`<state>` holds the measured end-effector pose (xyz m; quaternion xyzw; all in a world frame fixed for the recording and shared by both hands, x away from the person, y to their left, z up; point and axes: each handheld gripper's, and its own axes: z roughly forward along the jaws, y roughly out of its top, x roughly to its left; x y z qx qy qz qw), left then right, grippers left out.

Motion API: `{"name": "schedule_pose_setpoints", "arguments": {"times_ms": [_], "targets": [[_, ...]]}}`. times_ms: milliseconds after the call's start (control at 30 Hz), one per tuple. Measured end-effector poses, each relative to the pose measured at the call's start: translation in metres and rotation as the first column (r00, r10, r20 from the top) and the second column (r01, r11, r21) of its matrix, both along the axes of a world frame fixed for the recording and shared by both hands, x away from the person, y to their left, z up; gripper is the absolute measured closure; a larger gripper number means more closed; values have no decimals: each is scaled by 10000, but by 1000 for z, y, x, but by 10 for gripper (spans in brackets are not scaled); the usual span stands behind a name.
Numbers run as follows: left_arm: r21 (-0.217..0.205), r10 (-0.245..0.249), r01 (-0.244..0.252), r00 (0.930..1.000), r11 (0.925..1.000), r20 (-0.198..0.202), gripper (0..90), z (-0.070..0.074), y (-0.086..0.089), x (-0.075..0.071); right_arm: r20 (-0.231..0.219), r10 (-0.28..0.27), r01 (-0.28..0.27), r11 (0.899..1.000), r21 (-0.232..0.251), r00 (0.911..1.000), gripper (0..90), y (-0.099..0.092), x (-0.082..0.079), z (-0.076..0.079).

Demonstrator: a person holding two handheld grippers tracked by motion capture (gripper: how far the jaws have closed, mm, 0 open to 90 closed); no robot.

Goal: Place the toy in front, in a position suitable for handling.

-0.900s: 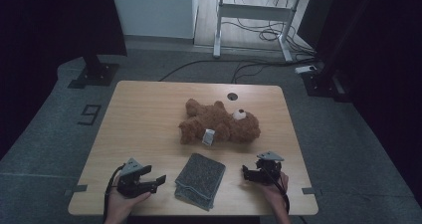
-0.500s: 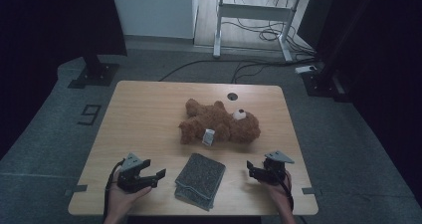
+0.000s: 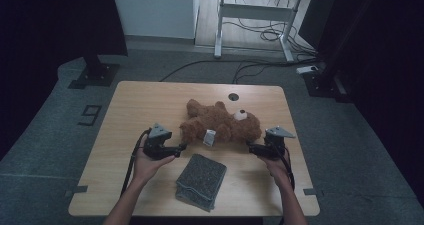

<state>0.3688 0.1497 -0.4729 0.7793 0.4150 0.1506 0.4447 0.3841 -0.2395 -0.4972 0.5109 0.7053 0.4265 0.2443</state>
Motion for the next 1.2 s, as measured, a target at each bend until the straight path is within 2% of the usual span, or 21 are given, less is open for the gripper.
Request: {"name": "schedule_pose_setpoints", "arguments": {"times_ms": [200,233,300,333,400,433,500,567,600,633,700,800,900,1033,1100,1200], "targets": [[82,159,-157,9996,9998,-244,198,-7,-13,30,-302,277,-264,9989,399,9992,90,3,24,5],[66,111,-109,9991,9999,-401,193,-11,-16,36,-330,337,-323,9986,419,9989,85,5,26,6],[98,47,-42,9989,9999,-470,180,-13,-18,39,-467,473,-458,9984,342,9978,77,9,30,6],[135,-37,45,9986,9999,-534,180,-17,-22,43,-693,546,-545,9985,29,9961,72,14,37,4],[500,-25,49,9989,9987,-475,187,-21,-29,47,-847,480,-508,9982,-305,9952,69,18,41,1],[631,79,-52,9990,9980,-431,203,-23,-31,49,-924,475,-512,9979,-388,9946,63,20,43,-1],[646,217,-186,9986,9977,-478,335,-27,-32,52,-1244,577,-635,9971,-428,9906,61,23,48,-7],[227,101,-89,9983,9997,-566,488,-29,-28,52,-1246,556,-615,9971,-441,9907,142,24,50,-10],[79,78,-74,9984,9999,-561,560,-28,-26,51,-1137,514,-558,9978,-357,9922,227,22,50,-10],[7,71,-71,9985,10000,-536,604,-27,-24,51,-1084,570,-613,9974,-367,9925,274,22,50,-10],[-41,35,-37,9990,10000,-446,657,-23,-22,48,-993,687,-726,9967,-362,9927,371,22,50,-10],[-220,-39,35,9998,9998,-218,722,-14,-16,42,-560,911,-942,9940,-554,9943,497,28,44,-10],[-383,-118,115,9999,9992,-80,737,-6,-6,33,-334,1151,-1162,9926,-347,9928,539,34,37,-8],[-536,-218,221,9997,9983,66,740,2,11,16,26,1480,-1478,9884,-356,9890,560,40,24,-3],[-591,-177,186,9997,9981,156,741,2,19,7,277,1712,-1706,9851,-235,9849,563,44,16,-1],[-742,-37,54,9997,9972,229,741,1,29,-5,289,2047,-2045,9788,-112,9784,563,51,5,-3]]}}
